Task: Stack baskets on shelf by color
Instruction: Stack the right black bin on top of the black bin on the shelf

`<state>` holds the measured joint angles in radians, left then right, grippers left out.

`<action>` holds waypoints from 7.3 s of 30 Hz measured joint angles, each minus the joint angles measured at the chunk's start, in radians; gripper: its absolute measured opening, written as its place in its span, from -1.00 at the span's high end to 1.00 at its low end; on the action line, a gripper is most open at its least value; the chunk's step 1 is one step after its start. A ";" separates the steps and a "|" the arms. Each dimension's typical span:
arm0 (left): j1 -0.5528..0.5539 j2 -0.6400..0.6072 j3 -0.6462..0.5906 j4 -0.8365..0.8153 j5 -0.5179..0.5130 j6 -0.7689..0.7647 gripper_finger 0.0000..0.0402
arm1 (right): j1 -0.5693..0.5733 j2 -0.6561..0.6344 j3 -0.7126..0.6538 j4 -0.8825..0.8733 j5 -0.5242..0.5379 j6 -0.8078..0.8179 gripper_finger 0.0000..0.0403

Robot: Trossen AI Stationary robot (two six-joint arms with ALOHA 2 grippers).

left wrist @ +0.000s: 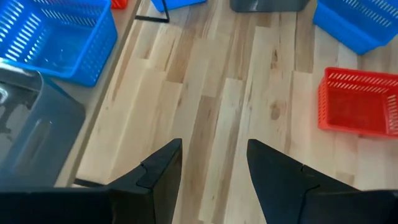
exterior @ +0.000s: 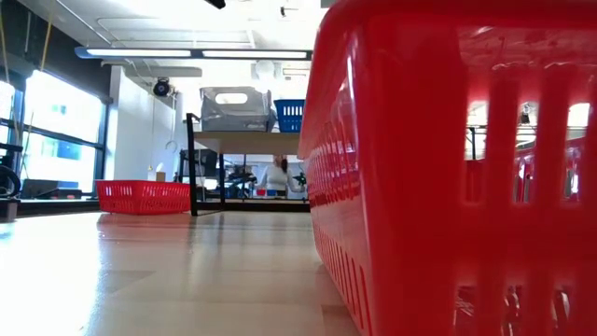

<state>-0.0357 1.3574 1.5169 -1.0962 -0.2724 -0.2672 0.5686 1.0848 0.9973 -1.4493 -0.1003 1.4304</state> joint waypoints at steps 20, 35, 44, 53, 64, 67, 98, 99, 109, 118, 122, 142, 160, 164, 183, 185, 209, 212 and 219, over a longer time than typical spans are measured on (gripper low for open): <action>0.000 0.004 0.000 -0.002 0.003 -0.063 0.14 | 0.172 -0.002 -0.184 0.023 -0.059 0.457 0.35; 0.000 0.004 0.000 0.001 0.000 -0.063 0.14 | 0.210 0.014 -0.280 0.118 -0.007 0.612 0.35; 0.000 0.004 0.000 0.001 0.006 -0.062 0.14 | 0.204 0.036 -0.299 0.171 -0.073 0.661 0.35; 0.000 0.004 0.000 0.001 0.026 0.009 0.14 | 0.204 0.082 -0.326 0.246 -0.084 0.736 0.49; 0.000 0.004 0.000 0.001 0.026 0.079 0.14 | 0.204 0.081 -0.314 0.296 -0.055 0.796 0.96; 0.000 0.004 0.000 0.002 0.026 0.080 0.14 | 0.198 0.082 -0.266 0.282 0.005 0.796 0.99; -0.061 0.043 0.001 0.351 0.052 0.080 0.14 | -0.035 0.379 0.443 0.025 0.577 0.384 1.00; -0.068 0.051 0.000 0.349 0.052 0.079 0.14 | -0.045 0.392 0.467 0.025 0.588 0.360 1.00; -0.140 0.132 0.001 0.379 0.023 0.077 0.14 | -0.141 0.514 0.598 0.036 0.625 0.183 1.00; -0.171 0.172 0.003 0.402 -0.047 0.103 0.14 | -0.200 0.570 0.591 0.167 0.649 0.108 1.00; -0.171 0.200 0.002 0.399 -0.048 0.103 0.14 | -0.222 0.575 0.591 0.219 0.673 0.075 1.00; -0.155 0.331 0.001 0.381 -0.099 0.105 0.14 | -0.296 0.598 0.589 0.409 0.669 -0.092 1.00; -0.144 0.350 0.000 0.309 -0.052 0.146 0.94 | -0.295 0.606 0.589 0.428 0.666 -0.157 1.00; -0.146 0.350 0.000 0.306 -0.052 0.165 0.89 | -0.296 0.605 0.589 0.430 0.665 -0.178 1.00; -0.146 0.316 0.001 0.240 -0.053 0.273 1.00 | -0.307 0.563 0.665 0.392 0.654 -0.275 0.25; -0.146 0.294 0.001 0.240 -0.052 0.274 1.00 | -0.307 0.555 0.696 0.389 0.658 -0.315 0.23; -0.054 0.017 0.001 0.069 -0.114 0.406 1.00 | -0.314 0.554 1.036 0.308 0.889 -0.740 0.22; -0.008 -0.013 0.001 0.028 -0.118 0.455 1.00 | -0.322 0.554 1.036 0.290 0.889 -0.741 0.22; 0.130 -0.068 0.002 -0.001 -0.117 0.634 1.00 | -0.349 0.555 1.036 0.233 0.888 -0.724 0.22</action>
<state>0.0948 1.2898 1.5186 -1.0974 -0.3899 0.3667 0.2196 1.6394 2.0335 -1.2168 0.7872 0.7061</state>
